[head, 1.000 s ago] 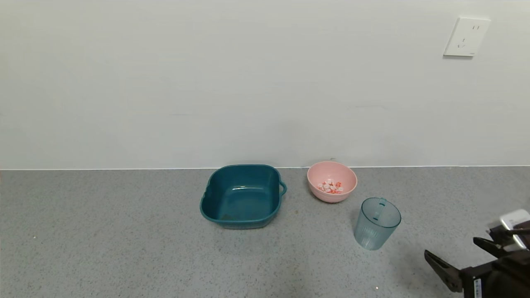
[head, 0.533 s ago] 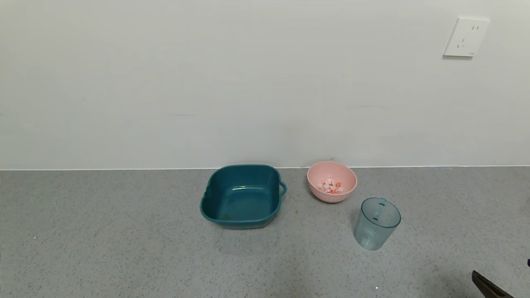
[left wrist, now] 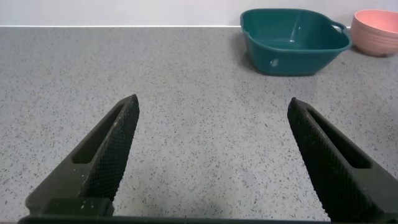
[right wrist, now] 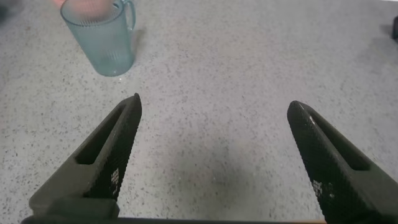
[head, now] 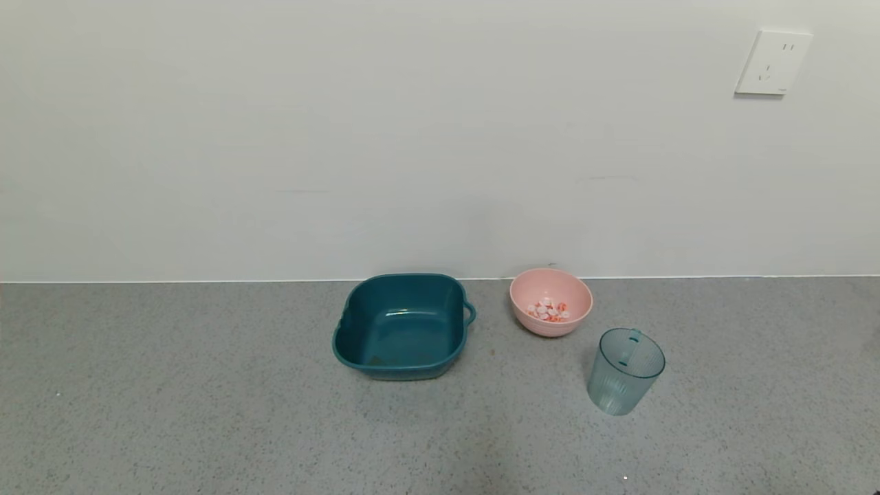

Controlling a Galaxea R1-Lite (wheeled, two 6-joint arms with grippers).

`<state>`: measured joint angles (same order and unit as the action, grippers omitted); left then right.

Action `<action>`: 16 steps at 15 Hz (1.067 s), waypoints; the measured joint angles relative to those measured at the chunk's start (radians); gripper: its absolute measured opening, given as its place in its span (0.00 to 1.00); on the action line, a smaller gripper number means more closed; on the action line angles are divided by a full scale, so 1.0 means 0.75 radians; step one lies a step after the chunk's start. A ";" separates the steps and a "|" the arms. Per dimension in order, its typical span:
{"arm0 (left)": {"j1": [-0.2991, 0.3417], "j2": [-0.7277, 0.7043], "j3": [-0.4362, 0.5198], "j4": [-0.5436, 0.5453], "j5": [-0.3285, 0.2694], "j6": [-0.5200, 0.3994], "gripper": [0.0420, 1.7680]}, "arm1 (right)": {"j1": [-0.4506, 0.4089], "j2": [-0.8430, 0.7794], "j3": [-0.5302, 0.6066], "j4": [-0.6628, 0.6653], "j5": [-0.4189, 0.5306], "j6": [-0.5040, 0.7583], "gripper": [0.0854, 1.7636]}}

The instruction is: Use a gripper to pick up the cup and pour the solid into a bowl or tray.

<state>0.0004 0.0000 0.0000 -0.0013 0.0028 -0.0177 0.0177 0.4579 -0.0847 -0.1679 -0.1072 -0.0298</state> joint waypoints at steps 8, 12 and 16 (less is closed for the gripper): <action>-0.001 0.000 0.000 0.000 0.000 -0.001 0.97 | -0.039 -0.395 0.090 0.121 0.016 -0.029 0.96; 0.000 0.000 0.000 0.000 -0.001 -0.001 0.97 | -0.028 -0.562 0.078 0.148 0.049 -0.032 0.96; 0.001 0.000 0.000 0.000 -0.001 -0.001 0.97 | -0.028 -0.604 0.106 0.117 0.144 -0.046 0.96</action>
<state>0.0009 0.0000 0.0000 -0.0013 0.0023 -0.0181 -0.0032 0.0047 -0.0053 -0.0798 0.0009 -0.0643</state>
